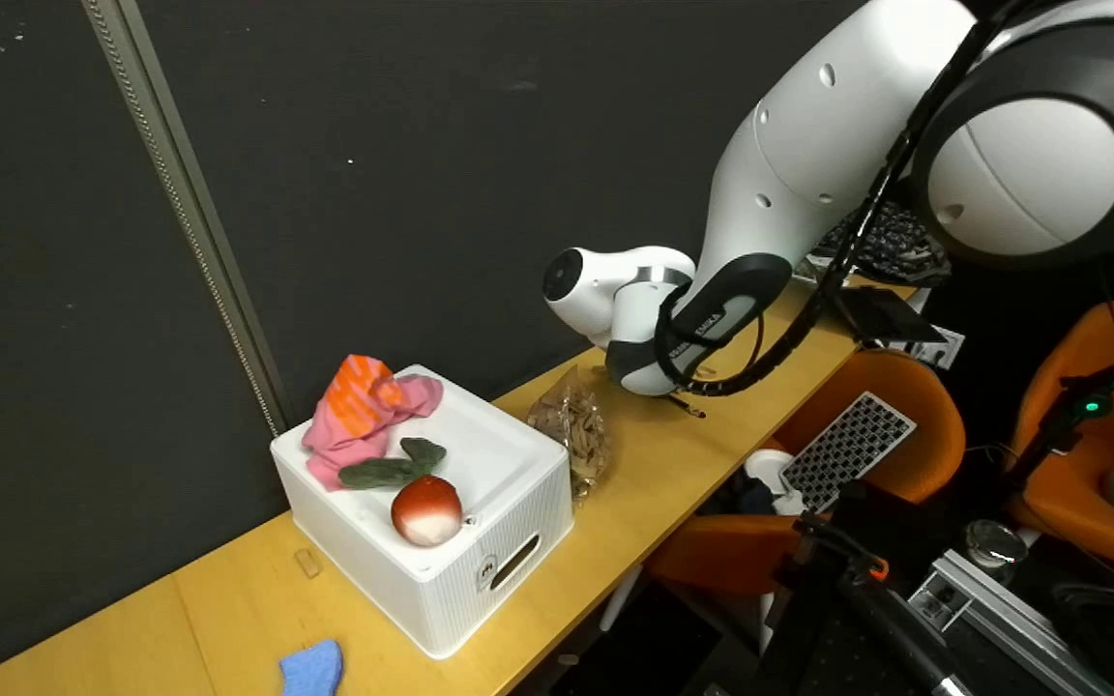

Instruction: Put some rubber bands on the plate then put the plate on the basket

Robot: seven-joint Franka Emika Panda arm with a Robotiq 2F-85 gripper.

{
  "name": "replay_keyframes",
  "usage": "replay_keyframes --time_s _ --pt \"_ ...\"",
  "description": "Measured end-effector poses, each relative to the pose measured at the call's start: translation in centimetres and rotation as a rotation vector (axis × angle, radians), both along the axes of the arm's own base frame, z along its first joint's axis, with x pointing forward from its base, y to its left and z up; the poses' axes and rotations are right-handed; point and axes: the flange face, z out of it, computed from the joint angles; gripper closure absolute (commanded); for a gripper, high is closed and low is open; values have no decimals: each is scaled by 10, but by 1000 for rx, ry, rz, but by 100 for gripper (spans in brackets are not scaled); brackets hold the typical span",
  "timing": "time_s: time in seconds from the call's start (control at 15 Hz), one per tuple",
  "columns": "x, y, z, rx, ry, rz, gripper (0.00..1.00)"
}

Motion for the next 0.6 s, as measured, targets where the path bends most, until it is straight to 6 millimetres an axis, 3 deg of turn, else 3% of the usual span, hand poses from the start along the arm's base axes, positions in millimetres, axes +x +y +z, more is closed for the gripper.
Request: replay_keyframes --time_s 0.27,0.6 --pt "9 7 8 0 13 46 98" --pt "29 30 31 -11 21 125 98"
